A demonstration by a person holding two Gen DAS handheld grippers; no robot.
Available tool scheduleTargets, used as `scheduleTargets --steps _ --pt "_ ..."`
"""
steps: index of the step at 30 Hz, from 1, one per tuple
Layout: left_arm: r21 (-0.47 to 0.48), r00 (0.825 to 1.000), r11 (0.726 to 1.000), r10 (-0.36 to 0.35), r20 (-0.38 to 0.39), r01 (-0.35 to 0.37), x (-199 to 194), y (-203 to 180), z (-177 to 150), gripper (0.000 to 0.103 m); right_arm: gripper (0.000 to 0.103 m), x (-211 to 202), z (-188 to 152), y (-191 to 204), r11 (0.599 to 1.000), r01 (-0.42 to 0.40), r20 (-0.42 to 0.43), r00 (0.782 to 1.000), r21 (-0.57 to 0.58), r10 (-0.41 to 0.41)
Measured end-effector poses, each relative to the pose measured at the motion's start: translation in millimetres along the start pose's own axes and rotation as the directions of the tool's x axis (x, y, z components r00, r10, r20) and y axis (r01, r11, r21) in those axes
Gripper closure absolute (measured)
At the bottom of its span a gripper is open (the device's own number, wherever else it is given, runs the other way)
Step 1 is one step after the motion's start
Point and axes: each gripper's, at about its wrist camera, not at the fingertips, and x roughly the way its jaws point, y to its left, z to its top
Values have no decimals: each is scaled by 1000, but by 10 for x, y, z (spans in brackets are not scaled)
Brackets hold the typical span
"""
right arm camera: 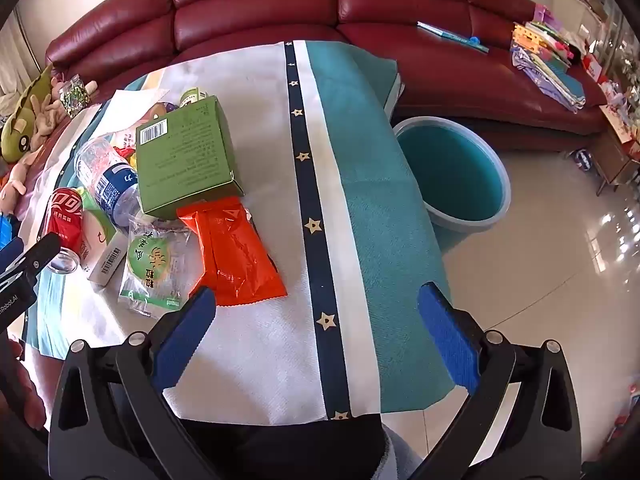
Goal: Collect trash
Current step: 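Move the left tool toward the red can while the right tool approaches the water bottle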
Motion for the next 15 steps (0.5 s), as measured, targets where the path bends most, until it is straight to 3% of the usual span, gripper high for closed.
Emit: scheduleTargets --steps 15 --pt "-48 1000 999 8 -3 -9 -35 188 73 4 6 -56 60 27 1000 16 -3 1000 -18 -16"
